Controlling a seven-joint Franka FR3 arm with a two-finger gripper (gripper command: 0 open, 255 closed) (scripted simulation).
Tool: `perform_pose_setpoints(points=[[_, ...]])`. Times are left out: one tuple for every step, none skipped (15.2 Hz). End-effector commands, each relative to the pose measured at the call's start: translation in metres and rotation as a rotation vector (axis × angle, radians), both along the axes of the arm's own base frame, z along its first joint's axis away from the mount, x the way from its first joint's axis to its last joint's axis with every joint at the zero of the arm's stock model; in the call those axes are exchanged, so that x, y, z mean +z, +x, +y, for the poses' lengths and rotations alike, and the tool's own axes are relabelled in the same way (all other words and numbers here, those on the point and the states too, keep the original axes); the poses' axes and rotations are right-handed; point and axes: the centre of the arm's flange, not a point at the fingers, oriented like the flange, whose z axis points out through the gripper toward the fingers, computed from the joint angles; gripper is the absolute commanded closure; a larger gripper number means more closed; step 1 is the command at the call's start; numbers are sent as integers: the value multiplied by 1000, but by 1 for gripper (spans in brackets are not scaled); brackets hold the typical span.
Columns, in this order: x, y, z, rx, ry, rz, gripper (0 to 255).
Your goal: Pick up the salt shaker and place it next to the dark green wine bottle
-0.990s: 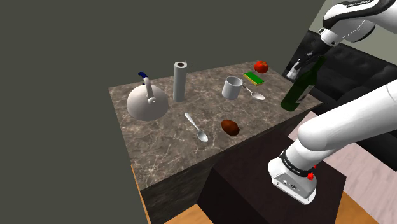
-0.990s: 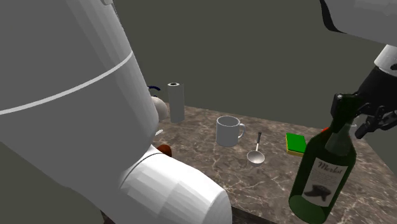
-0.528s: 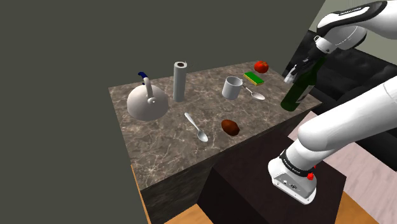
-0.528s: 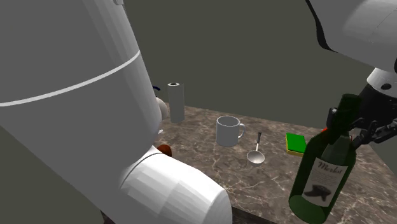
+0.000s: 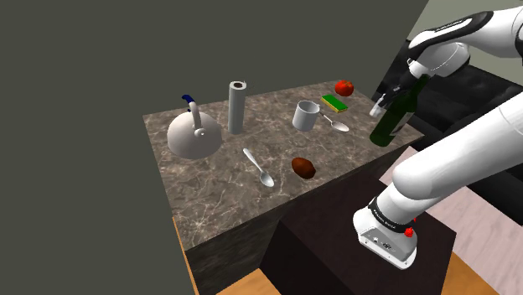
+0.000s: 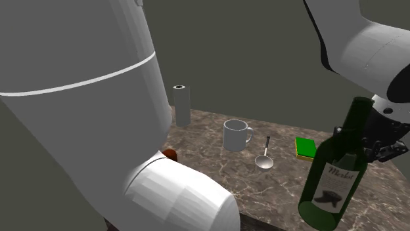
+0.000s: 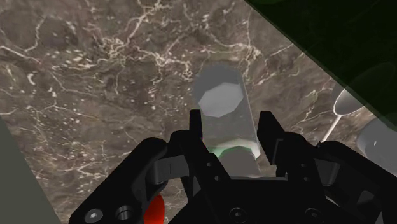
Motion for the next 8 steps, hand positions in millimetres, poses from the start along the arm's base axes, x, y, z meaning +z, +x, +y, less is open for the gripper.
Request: perform_pose_setpoints(points=[[-11,0,-1,0,-1,0,255],[-17,0,-1,0,-1,0,255],[-22,0,-1,0,-1,0,255],[-27,0,-1,0,-1,0,255],[-33,0,-1,0,-1,0,255],[-38,0,-1,0,-1,0,255],[-43,0,-1,0,-1,0,255],[-48,0,-1,0,-1,0,255]])
